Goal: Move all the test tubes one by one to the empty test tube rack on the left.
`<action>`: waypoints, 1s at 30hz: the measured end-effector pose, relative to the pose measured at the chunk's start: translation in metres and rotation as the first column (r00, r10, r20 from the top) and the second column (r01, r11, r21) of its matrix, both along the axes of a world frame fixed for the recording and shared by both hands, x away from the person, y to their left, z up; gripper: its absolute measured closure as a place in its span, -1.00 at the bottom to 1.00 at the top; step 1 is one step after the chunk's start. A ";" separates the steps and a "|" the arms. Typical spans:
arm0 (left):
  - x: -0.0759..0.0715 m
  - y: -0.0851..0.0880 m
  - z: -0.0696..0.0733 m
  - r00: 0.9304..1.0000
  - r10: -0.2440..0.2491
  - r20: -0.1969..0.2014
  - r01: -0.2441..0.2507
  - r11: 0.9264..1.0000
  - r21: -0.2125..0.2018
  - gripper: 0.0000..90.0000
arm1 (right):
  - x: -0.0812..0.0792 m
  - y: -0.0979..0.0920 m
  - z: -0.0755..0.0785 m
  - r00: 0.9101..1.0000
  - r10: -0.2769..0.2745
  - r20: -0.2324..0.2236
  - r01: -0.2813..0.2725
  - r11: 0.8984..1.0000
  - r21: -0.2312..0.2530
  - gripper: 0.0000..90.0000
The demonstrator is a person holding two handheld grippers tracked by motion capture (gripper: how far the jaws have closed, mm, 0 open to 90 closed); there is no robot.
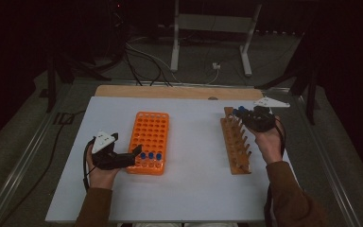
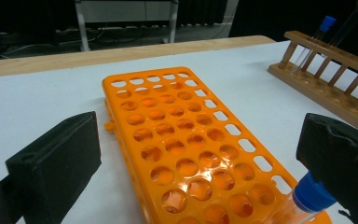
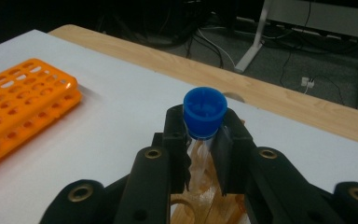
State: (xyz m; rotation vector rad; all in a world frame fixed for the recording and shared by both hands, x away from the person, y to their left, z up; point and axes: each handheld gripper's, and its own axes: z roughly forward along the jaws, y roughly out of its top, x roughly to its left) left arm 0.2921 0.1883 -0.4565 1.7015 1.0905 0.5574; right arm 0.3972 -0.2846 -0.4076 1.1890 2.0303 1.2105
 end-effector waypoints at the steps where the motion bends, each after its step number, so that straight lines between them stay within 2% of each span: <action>1: 0.000 0.000 0.000 1.000 -0.001 0.000 0.001 1.000 0.001 -0.98 | 0.000 0.000 0.001 1.000 0.000 0.002 0.000 1.000 0.001 0.71; 18: 0.000 -0.002 0.000 1.000 -0.005 -0.002 0.005 1.000 0.000 -0.98 | -0.005 0.005 0.013 1.000 0.004 0.028 -0.005 1.000 0.014 0.71; 30: -0.002 -0.002 0.002 1.000 -0.005 0.000 0.005 1.000 0.002 -0.98 | -0.006 0.022 0.011 0.998 0.060 0.005 -0.060 0.998 0.023 0.70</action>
